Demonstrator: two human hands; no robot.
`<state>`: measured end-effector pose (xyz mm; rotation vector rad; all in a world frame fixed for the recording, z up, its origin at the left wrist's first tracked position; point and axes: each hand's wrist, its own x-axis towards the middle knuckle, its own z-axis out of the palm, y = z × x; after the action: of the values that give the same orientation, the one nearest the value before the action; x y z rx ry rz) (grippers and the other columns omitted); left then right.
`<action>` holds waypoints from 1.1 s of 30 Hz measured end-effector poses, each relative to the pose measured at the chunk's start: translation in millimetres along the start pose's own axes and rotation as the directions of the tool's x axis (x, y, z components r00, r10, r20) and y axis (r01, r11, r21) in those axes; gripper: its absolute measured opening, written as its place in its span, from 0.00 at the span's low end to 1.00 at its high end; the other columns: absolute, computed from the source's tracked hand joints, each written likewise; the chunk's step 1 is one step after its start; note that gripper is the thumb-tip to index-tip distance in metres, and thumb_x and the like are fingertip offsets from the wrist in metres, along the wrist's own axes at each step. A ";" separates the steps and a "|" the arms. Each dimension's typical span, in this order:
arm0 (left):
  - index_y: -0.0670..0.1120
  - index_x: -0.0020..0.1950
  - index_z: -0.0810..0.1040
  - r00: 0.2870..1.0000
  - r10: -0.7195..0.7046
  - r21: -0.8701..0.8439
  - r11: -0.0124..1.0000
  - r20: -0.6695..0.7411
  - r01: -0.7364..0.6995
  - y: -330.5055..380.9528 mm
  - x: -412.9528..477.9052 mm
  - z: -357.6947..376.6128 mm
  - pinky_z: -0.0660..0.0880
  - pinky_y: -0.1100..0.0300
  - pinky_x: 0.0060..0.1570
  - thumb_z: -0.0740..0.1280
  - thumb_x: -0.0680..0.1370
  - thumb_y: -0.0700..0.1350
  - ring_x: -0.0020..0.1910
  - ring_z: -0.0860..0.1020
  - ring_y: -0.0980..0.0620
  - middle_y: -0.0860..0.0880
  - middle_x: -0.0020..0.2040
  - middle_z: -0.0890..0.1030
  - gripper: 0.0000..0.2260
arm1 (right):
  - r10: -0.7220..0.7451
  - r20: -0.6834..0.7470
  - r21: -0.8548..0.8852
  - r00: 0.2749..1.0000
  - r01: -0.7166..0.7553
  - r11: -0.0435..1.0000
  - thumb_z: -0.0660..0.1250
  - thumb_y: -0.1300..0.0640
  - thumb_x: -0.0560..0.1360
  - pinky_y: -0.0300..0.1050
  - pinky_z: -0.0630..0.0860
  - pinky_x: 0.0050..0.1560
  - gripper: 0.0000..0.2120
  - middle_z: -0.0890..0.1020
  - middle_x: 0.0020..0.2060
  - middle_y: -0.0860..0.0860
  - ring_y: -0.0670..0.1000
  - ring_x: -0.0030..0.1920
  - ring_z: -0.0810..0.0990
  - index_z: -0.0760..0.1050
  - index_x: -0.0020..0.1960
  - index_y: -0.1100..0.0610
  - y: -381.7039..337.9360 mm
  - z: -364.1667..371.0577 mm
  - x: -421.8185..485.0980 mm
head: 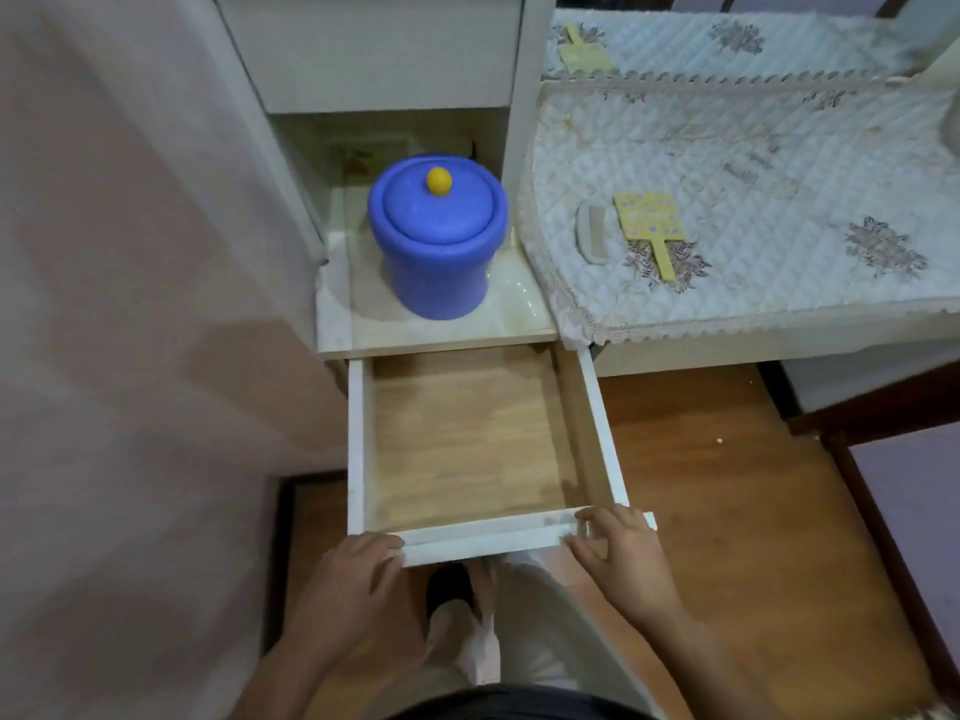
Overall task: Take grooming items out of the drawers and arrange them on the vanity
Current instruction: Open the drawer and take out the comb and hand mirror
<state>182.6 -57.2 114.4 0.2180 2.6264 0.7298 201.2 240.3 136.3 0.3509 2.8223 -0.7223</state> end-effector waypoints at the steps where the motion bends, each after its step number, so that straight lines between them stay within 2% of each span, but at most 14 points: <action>1: 0.51 0.54 0.80 1.000 0.009 -0.001 1.000 -0.015 -0.009 -5.8 -5.2 3.5 0.76 0.53 0.55 0.52 0.72 0.65 0.54 0.79 0.52 0.54 0.53 0.82 0.26 | -0.010 -0.007 -0.005 1.000 0.010 1.000 0.70 0.50 0.70 0.46 0.70 0.51 0.12 0.82 0.47 0.51 0.55 0.52 0.77 0.80 0.50 0.55 0.0 3.3 -4.5; 3: 0.51 0.55 0.79 0.999 0.017 -0.008 1.000 -0.050 -0.017 -9.7 -8.7 7.3 0.76 0.53 0.55 0.55 0.71 0.62 0.54 0.78 0.53 0.53 0.54 0.82 0.23 | -0.022 -0.018 -0.042 1.000 0.021 0.999 0.72 0.51 0.69 0.46 0.71 0.51 0.12 0.82 0.48 0.51 0.55 0.52 0.78 0.80 0.50 0.55 -0.7 7.8 -8.6; 6: 0.51 0.49 0.80 0.994 0.014 -0.029 0.999 -0.105 -0.017 -4.2 -2.5 7.2 0.72 0.58 0.46 0.57 0.69 0.59 0.50 0.75 0.59 0.55 0.48 0.83 0.19 | -0.013 -0.028 -0.113 1.000 0.010 0.994 0.70 0.46 0.69 0.48 0.69 0.54 0.14 0.81 0.49 0.48 0.54 0.56 0.76 0.79 0.52 0.53 -2.6 9.8 -4.8; 8: 0.55 0.46 0.79 0.996 0.023 -0.008 1.000 -0.089 -0.024 0.2 2.4 4.0 0.65 0.65 0.45 0.59 0.67 0.58 0.46 0.74 0.61 0.58 0.43 0.83 0.15 | 0.009 0.038 -0.156 0.999 -0.003 0.988 0.65 0.39 0.70 0.46 0.64 0.58 0.19 0.79 0.51 0.45 0.50 0.59 0.73 0.77 0.54 0.49 -1.1 10.9 0.2; 11: 0.56 0.45 0.78 0.998 0.028 0.013 1.000 -0.047 -0.028 -2.5 7.6 1.0 0.60 0.70 0.41 0.58 0.66 0.60 0.46 0.71 0.65 0.61 0.42 0.82 0.15 | -0.022 0.068 -0.159 0.997 0.032 0.987 0.51 0.29 0.63 0.42 0.58 0.52 0.31 0.80 0.50 0.43 0.49 0.58 0.74 0.77 0.52 0.47 0.3 9.1 8.3; 14: 0.57 0.44 0.79 0.997 0.028 0.019 0.999 -0.069 -0.027 -6.7 22.1 -0.1 0.59 0.73 0.43 0.58 0.66 0.61 0.46 0.71 0.64 0.61 0.42 0.82 0.15 | -0.054 0.053 -0.165 0.997 0.062 0.984 0.60 0.33 0.67 0.44 0.60 0.51 0.24 0.80 0.51 0.44 0.50 0.58 0.75 0.77 0.53 0.48 -0.9 6.8 29.1; 18: 0.56 0.48 0.78 0.985 0.039 0.065 0.997 -0.169 -0.029 -7.2 58.0 -9.9 0.64 0.70 0.46 0.60 0.67 0.59 0.49 0.74 0.61 0.58 0.46 0.82 0.15 | -0.167 -0.002 -0.318 0.986 0.157 0.935 0.63 0.35 0.63 0.45 0.74 0.40 0.23 0.83 0.45 0.45 0.51 0.48 0.81 0.78 0.49 0.50 -11.8 -0.3 70.5; 20: 0.54 0.54 0.73 0.966 0.090 0.132 0.990 -0.244 -0.059 -2.2 80.4 -18.9 0.73 0.63 0.47 0.69 0.66 0.55 0.55 0.71 0.56 0.54 0.52 0.81 0.18 | -0.218 -0.040 -0.304 0.975 0.196 0.932 0.73 0.38 0.59 0.49 0.78 0.44 0.28 0.83 0.49 0.48 0.52 0.51 0.81 0.76 0.54 0.52 -19.5 -1.5 95.7; 21: 0.52 0.57 0.71 0.956 0.107 0.175 0.983 -0.272 -0.061 2.9 92.1 -24.2 0.75 0.57 0.50 0.75 0.64 0.50 0.59 0.69 0.52 0.50 0.56 0.80 0.25 | -0.233 -0.047 -0.292 0.971 0.210 0.933 0.77 0.40 0.57 0.51 0.79 0.47 0.33 0.82 0.52 0.50 0.53 0.54 0.78 0.74 0.57 0.53 -24.9 -3.1 109.3; 23: 0.50 0.64 0.68 0.948 0.100 0.240 0.970 -0.301 -0.026 14.7 112.4 -37.9 0.70 0.51 0.58 0.80 0.59 0.45 0.64 0.65 0.47 0.45 0.63 0.75 0.37 | -0.279 -0.100 -0.330 0.955 0.233 0.915 0.79 0.42 0.54 0.54 0.76 0.54 0.41 0.81 0.56 0.53 0.53 0.59 0.70 0.69 0.62 0.54 -34.4 -7.2 134.0; 25: 0.48 0.67 0.67 0.935 0.086 0.279 0.960 -0.345 0.015 19.6 130.4 -49.7 0.71 0.47 0.59 0.80 0.58 0.46 0.65 0.63 0.44 0.43 0.67 0.69 0.41 | -0.330 -0.125 -0.385 0.936 0.261 0.885 0.80 0.43 0.52 0.53 0.67 0.62 0.45 0.79 0.59 0.55 0.54 0.62 0.66 0.67 0.65 0.53 -42.7 -12.2 155.3; 27: 0.47 0.69 0.65 0.924 0.079 0.277 0.960 -0.373 0.029 16.4 145.0 -56.3 0.68 0.47 0.63 0.80 0.60 0.47 0.67 0.62 0.44 0.43 0.68 0.67 0.41 | -0.358 -0.148 -0.402 0.922 0.275 0.873 0.80 0.44 0.52 0.53 0.59 0.62 0.46 0.78 0.60 0.56 0.56 0.63 0.64 0.66 0.66 0.53 -47.3 -13.0 171.7; 29: 0.47 0.69 0.65 0.921 0.088 0.252 0.968 -0.381 0.012 11.4 158.7 -58.8 0.61 0.50 0.66 0.79 0.61 0.45 0.67 0.62 0.45 0.43 0.68 0.69 0.40 | -0.360 -0.178 -0.400 0.916 0.267 0.877 0.81 0.45 0.53 0.54 0.58 0.61 0.44 0.79 0.60 0.56 0.56 0.63 0.64 0.67 0.64 0.53 -48.9 -11.2 184.6; 33: 0.47 0.62 0.69 0.908 0.038 0.187 0.981 -0.418 0.045 12.1 177.3 -64.8 0.70 0.45 0.59 0.79 0.62 0.42 0.60 0.65 0.45 0.44 0.60 0.72 0.32 | -0.367 -0.224 -0.401 0.903 0.258 0.879 0.80 0.46 0.54 0.55 0.58 0.59 0.37 0.80 0.55 0.56 0.56 0.59 0.66 0.69 0.59 0.51 -50.7 -7.6 199.0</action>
<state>-4.9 -32.0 111.3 0.1189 3.1131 0.5688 -3.1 236.1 114.3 -0.0813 3.2567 -0.1883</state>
